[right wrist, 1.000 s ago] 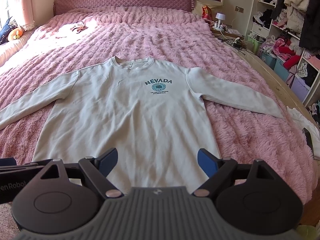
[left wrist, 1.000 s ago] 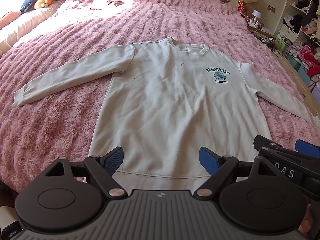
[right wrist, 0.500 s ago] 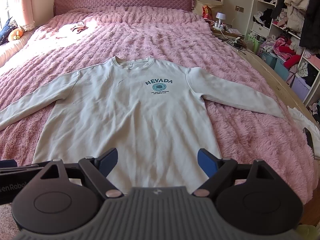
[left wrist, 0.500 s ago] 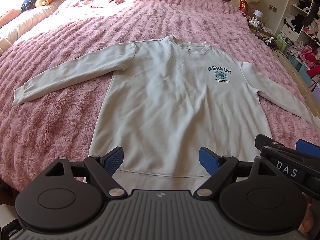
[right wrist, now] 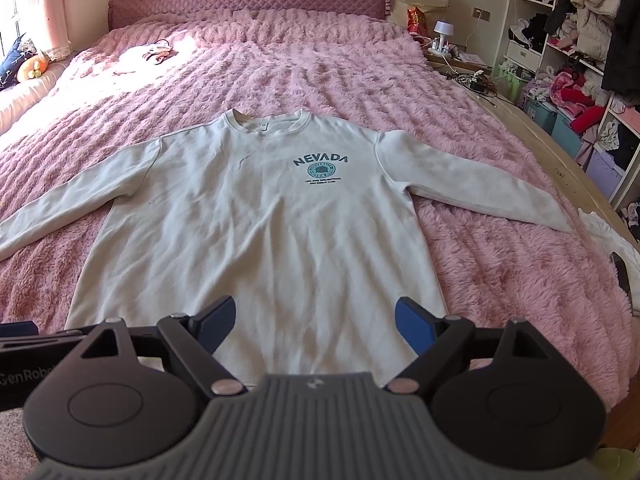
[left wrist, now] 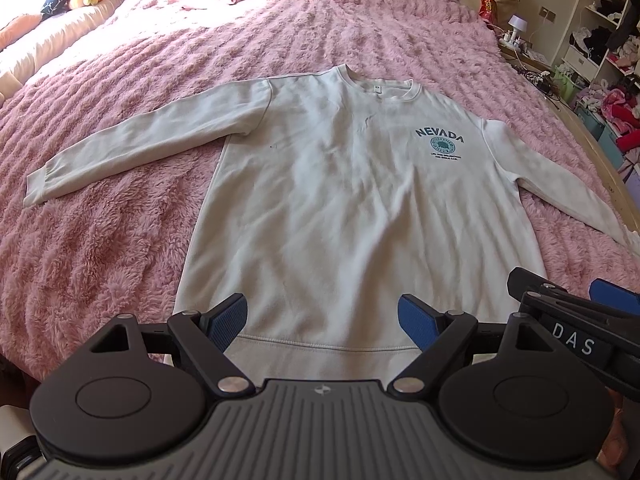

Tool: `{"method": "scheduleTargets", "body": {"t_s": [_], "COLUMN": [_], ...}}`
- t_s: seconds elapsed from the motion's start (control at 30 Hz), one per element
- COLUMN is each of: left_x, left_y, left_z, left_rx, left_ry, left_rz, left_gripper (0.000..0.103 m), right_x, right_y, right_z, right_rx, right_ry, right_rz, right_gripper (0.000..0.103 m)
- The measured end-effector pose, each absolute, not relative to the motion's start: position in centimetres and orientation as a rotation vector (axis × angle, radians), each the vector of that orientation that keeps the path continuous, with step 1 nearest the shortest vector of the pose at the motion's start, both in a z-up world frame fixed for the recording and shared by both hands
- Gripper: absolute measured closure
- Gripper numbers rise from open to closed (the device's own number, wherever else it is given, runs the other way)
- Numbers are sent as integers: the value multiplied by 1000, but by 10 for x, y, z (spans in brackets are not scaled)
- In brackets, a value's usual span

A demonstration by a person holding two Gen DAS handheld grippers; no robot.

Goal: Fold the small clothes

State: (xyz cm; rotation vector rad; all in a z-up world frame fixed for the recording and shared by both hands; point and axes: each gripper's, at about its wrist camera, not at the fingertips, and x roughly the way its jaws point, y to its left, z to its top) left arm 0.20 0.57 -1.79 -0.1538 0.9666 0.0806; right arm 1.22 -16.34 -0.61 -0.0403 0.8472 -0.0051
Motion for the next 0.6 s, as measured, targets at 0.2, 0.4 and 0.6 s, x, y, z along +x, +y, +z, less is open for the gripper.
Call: {"method": "scheduleTargets", "body": {"t_s": [0.2,0.4,0.6], "left_x": [3,8,18], "left_y": [5,2,-1], "left_z": [-19,-20,-21], "left_rx": [-154,-151,-164], "left_ry": [972,986,1000], "left_rz": [82,78,52], "left_gripper": [4,4,4], "right_x": [13,17,24], "right_y": [-164,-166,-172], "right_z": [-8,-10,-12], "right_rx": [-39,-37,-25], "right_ry": [851,861,863], "right_rz": [-1,-2,-9], "right_gripper": [20,20,20]}}
